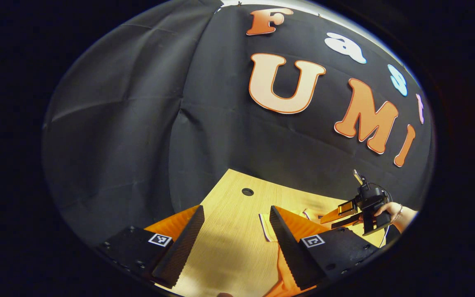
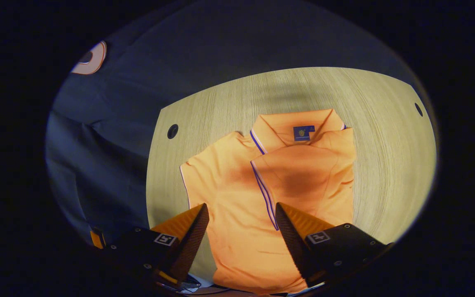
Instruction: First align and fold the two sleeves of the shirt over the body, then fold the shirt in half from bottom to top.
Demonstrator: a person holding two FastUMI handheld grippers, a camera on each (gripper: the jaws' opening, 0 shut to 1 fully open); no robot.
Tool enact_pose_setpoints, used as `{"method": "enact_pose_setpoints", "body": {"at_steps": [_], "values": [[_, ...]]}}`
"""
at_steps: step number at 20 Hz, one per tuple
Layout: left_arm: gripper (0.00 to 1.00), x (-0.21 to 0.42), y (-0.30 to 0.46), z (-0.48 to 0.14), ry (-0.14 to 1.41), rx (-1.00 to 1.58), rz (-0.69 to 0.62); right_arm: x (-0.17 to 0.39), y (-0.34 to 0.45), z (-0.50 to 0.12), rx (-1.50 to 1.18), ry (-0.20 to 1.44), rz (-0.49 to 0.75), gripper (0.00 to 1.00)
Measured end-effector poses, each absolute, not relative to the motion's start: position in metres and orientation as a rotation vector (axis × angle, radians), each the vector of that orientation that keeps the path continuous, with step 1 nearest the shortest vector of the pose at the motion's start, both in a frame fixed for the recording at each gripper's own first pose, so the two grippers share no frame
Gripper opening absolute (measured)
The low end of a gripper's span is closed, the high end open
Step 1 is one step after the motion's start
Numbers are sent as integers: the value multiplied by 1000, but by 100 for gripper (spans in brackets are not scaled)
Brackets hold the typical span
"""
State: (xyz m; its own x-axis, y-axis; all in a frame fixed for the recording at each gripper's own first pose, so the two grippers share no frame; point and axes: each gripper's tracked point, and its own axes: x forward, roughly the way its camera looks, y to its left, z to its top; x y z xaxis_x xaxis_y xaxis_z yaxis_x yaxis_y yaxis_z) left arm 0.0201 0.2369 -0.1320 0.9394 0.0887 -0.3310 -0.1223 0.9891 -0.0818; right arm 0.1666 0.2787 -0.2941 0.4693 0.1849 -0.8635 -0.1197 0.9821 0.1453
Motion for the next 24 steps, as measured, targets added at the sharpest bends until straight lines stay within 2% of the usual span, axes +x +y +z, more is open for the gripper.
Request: {"method": "enact_pose_setpoints", "body": {"at_steps": [1,2,15,22,24], "values": [[98,24,233,-131,334,-94,100,172,273,-288,49,1032,173,90],[98,28,229,-130,336,-89,89,172,270,-283,43,1013,169,99],[98,107,132,-122,419,-41,-118,163,180,-196,-38,760,88,99],[98,161,84,-200,653,-51,-197,154,114,-151,-98,586,22,99],[98,173,76,-233,767,-68,-211,146,96,-146,-120,576,0,99]]}}
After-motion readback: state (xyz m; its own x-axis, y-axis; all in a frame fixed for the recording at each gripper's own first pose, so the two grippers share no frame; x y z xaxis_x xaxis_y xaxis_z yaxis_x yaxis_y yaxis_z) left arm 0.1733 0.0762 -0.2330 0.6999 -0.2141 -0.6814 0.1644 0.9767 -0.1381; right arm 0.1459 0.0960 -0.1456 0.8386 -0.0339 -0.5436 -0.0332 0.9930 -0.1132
